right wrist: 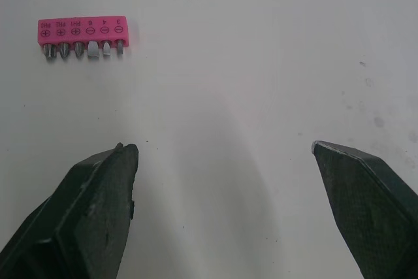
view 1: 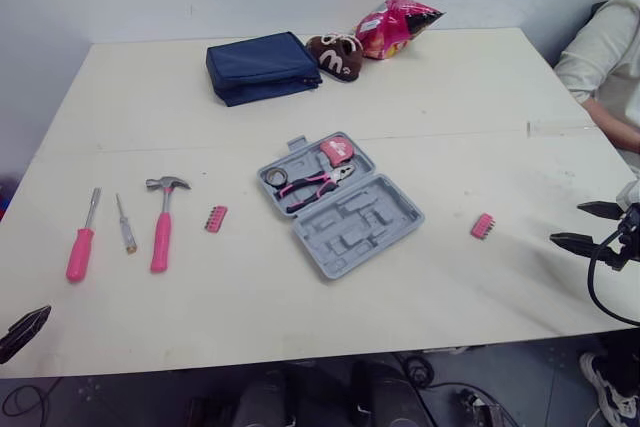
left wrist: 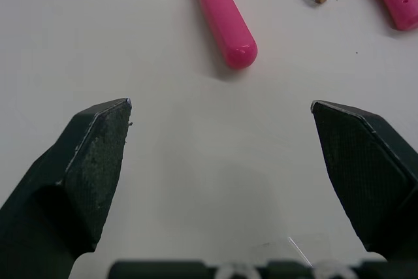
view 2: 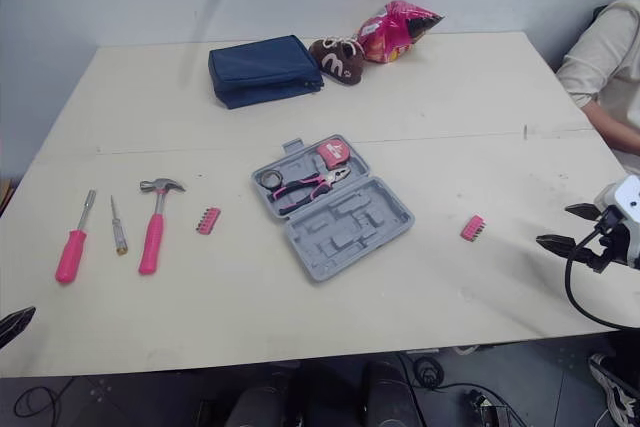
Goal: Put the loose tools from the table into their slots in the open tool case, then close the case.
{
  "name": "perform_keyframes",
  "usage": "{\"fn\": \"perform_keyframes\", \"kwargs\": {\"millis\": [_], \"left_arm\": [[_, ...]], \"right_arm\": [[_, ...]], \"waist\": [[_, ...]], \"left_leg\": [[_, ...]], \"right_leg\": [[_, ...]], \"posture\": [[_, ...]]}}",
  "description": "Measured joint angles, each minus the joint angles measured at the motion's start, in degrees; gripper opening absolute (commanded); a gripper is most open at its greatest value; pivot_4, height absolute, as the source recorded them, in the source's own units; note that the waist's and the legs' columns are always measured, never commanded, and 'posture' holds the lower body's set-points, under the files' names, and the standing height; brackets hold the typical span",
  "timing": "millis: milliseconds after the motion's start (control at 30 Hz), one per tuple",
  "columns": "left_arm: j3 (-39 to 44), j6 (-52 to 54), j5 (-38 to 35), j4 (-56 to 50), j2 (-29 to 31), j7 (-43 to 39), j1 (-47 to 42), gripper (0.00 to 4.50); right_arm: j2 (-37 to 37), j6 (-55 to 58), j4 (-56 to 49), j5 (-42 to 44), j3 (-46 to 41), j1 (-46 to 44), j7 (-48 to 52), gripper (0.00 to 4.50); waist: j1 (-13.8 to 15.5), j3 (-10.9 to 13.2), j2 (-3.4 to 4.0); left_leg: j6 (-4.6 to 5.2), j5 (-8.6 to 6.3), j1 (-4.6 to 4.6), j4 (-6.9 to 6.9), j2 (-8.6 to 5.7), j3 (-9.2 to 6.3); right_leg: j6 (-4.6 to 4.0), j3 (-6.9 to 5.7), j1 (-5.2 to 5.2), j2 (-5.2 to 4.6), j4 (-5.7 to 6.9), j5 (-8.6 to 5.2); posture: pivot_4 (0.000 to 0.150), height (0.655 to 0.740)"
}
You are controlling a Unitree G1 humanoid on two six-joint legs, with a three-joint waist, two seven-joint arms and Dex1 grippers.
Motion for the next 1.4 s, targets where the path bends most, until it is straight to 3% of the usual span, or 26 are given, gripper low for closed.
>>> {"fn": "perform_keyframes", "kwargs": {"millis": [300, 533, 800, 933, 1033, 1267, 1300, 1400], "left_arm": [[-1.13, 0.52, 0.14, -0.76, -0.02, 1.19, 0.06, 4.47], [-2.5, 3.93, -1.32, -9.11, -0.91, 2.18, 0.16, 4.47], [-13.63, 13.34, -6.01, -27.97, -1.44, 8.52, -7.07, 4.47], [-27.19, 21.4, -5.5, -33.2, -2.51, 17.58, -18.65, 4.47], [-36.78, 25.29, -5.03, -33.6, -3.85, 20.72, -25.34, 3.67], [-51.12, 26.3, 0.51, -26.23, -6.87, 22.47, -36.31, 0.44], [-52.75, 26.05, 1.39, -25.49, -7.35, 22.53, -37.14, 0.02], [-56.02, 25.86, 3.85, -21.42, -9.11, 23.16, -40.27, 0.02]], "right_arm": [[0.0, 7.26, -11.92, 1.02, -0.13, 1.45, -0.85, 4.5], [0.44, 14.48, -22.73, 1.8, -0.13, 2.66, -5.97, 4.5], [5.28, 27.89, -42.04, 2.57, 4.39, -0.34, -10.9, 4.5], [12.3, 31.8, -41.35, -1.11, 11.17, -11.47, -15.35, 4.5], [17.97, 32.07, -36.84, -4.55, 16.71, -18.17, -17.76, 3.62], [25.49, 24.12, -17.0, -13.1, 23.74, -27.52, -22.21, 0.08], [26.15, 22.65, -15.0, -13.99, 24.51, -28.49, -22.8, 0.0], [28.5, 18.68, -7.54, -16.26, 24.94, -31.06, -24.23, 0.0]], "waist": [[-0.01, -0.01, 0.04], [0.21, -0.01, 0.03], [0.32, -0.02, 0.06], [0.31, -0.04, 0.09], [0.22, -0.06, 0.05], [0.38, -0.04, 0.03], [0.34, -0.04, 0.03], [0.32, -0.04, 0.03]], "left_leg": [[-0.01, -0.02, 0.01, -0.01, 0.01, 0.01], [0.0, -0.02, 0.01, 0.0, -0.02, 0.0], [0.0, 0.01, 0.01, 0.0, -0.04, 0.01], [0.0, 0.11, 0.06, 0.04, -0.09, 0.04], [-0.09, 0.17, 0.03, -0.01, -0.01, 0.05], [0.18, 0.33, -0.23, 0.05, -0.23, 0.04], [0.19, 0.34, -0.21, 0.07, -0.23, 0.03], [0.16, 0.35, -0.21, 0.07, -0.21, -0.01]], "right_leg": [[0.0, 0.03, -0.02, 0.0, 0.02, 0.0], [0.0, 0.04, -0.02, -0.07, 0.05, 0.0], [0.01, 0.07, -0.01, -0.04, 0.12, 0.0], [0.04, 0.14, 0.02, 0.07, 0.18, 0.03], [0.04, 0.14, 0.01, 0.27, 0.33, 0.03], [0.25, -0.11, -0.07, 0.44, 0.23, 0.14], [0.26, -0.1, -0.02, 0.42, 0.24, 0.15], [0.26, -0.07, -0.02, 0.43, 0.25, 0.14]], "posture": [[0.15, 0.74], [0.15, 0.74], [0.15, 0.74], [0.15, 0.74], [0.15, 0.74], [0.15, 0.74], [0.15, 0.74], [0.15, 0.74]]}}
